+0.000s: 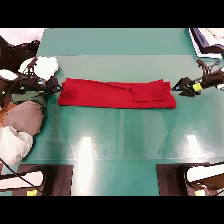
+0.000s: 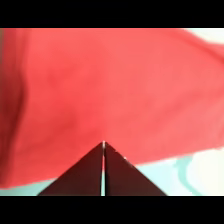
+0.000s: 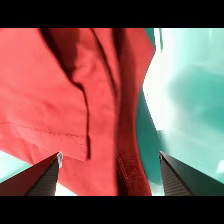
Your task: Fold the shirts.
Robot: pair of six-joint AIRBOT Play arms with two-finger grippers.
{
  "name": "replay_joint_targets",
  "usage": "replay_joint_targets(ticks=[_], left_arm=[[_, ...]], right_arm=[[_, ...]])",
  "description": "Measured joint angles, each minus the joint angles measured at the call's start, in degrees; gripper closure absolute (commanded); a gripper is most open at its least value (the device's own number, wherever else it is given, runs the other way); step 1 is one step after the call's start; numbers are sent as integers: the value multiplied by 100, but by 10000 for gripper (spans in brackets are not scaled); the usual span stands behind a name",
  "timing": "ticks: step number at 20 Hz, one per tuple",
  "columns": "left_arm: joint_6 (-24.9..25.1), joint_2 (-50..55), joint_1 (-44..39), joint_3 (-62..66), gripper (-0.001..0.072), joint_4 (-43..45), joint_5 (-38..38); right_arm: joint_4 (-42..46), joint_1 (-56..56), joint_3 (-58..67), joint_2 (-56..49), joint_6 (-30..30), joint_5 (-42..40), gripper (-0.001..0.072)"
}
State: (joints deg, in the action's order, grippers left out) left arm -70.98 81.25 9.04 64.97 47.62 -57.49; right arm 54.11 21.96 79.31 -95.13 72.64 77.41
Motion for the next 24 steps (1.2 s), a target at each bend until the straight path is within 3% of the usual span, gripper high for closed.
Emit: replay_joint_targets(ticks=[6, 9, 11, 14, 15, 20, 24], left_arm=[[37, 2, -793, 2, 683, 0, -28], [33, 4, -1207, 2, 683, -4, -15], [-55, 11, -1445, 2, 683, 2, 55], [-175, 13, -1751, 2, 683, 9, 243], [-225, 15, -1849, 2, 683, 13, 332], [-433, 111, -2417, 76, 684, 28, 879], [-619, 776, -2973, 828, 684, 31, 1161]], right_arm=[[-846, 186, -243, -555, -291, 4, 25], [-1095, -11, -72, -872, -334, 83, 105], [-1158, -219, 63, -1014, -354, 74, 204], [-1080, -485, 205, -1123, -372, -37, 649], [-1047, -540, 254, -1132, -380, -83, 696], [-1176, -608, 570, -927, -433, 160, 700], [-1200, -673, 1176, -435, -260, 625, 701]])
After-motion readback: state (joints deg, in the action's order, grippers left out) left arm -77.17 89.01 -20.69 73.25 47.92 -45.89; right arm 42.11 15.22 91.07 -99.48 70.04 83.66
